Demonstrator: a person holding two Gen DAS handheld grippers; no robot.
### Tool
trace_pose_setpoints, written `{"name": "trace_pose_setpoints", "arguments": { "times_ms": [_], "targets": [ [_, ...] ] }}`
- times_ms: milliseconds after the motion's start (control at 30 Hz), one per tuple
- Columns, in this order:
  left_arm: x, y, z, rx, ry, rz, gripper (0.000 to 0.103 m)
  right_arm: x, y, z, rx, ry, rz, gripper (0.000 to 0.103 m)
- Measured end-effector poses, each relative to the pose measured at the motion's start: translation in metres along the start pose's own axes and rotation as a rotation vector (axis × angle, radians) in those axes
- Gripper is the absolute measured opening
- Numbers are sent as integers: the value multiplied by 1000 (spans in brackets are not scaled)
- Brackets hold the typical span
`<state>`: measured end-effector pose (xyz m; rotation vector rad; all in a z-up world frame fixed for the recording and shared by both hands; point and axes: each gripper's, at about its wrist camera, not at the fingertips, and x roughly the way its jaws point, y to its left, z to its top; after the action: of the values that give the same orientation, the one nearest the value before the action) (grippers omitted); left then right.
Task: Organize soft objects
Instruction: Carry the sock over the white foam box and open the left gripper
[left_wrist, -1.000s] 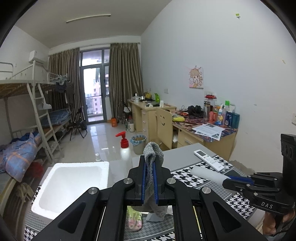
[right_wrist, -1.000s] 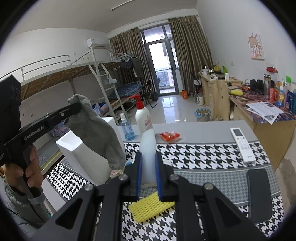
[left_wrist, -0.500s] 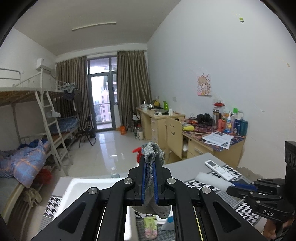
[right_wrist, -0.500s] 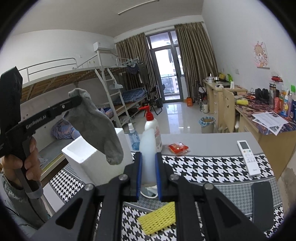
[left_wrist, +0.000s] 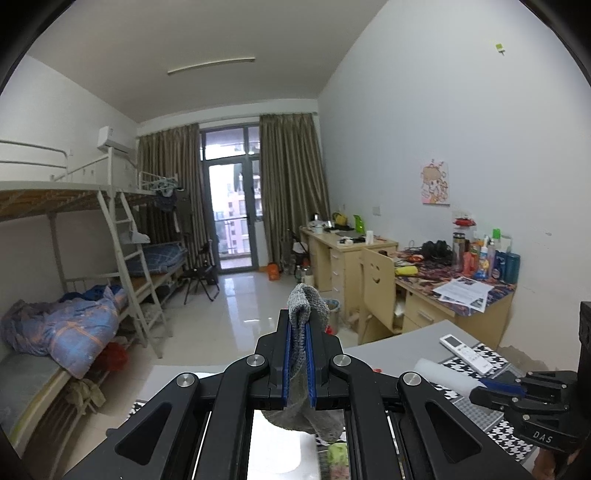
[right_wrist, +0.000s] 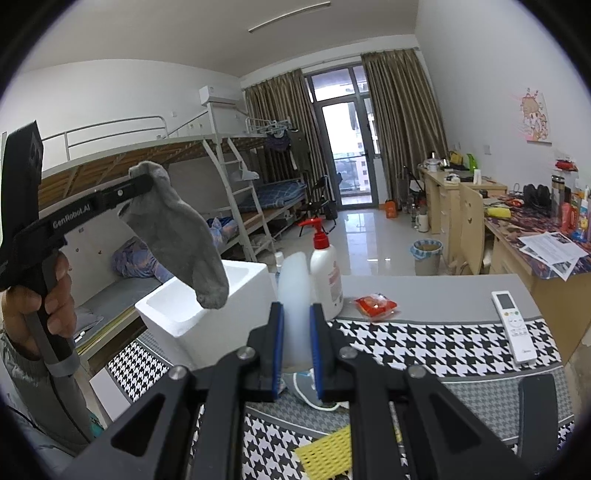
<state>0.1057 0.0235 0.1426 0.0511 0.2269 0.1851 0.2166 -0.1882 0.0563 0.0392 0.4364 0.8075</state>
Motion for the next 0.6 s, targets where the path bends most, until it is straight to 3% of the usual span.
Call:
{"name": "trace_pose_setpoints", "arguments": {
  "times_ms": [300, 600],
  "targets": [
    [0, 21, -2, -15, 9, 68, 7, 6, 9, 0, -9, 4, 22, 17],
    [17, 38, -16, -41, 87, 92, 7, 14, 18, 2, -20, 17, 30, 17]
  ]
}}
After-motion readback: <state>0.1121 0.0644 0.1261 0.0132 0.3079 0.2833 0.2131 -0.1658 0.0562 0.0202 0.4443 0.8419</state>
